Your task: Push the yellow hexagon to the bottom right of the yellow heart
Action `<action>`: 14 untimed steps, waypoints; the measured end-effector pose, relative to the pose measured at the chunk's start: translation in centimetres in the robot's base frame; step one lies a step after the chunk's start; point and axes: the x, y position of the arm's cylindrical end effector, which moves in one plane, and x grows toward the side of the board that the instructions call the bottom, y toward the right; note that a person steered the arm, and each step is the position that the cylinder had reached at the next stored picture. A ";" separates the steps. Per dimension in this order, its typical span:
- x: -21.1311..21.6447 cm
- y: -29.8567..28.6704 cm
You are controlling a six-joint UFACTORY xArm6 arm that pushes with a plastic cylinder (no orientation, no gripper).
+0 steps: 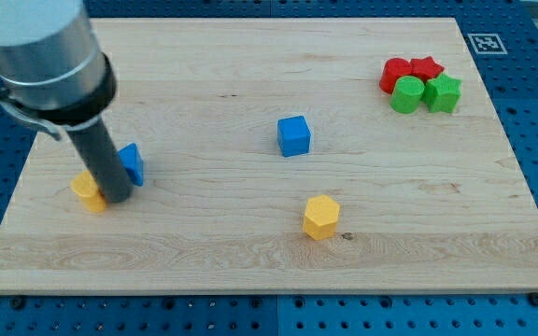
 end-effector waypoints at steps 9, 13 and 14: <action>5.7 18.7; 1.7 20.8; 2.8 13.8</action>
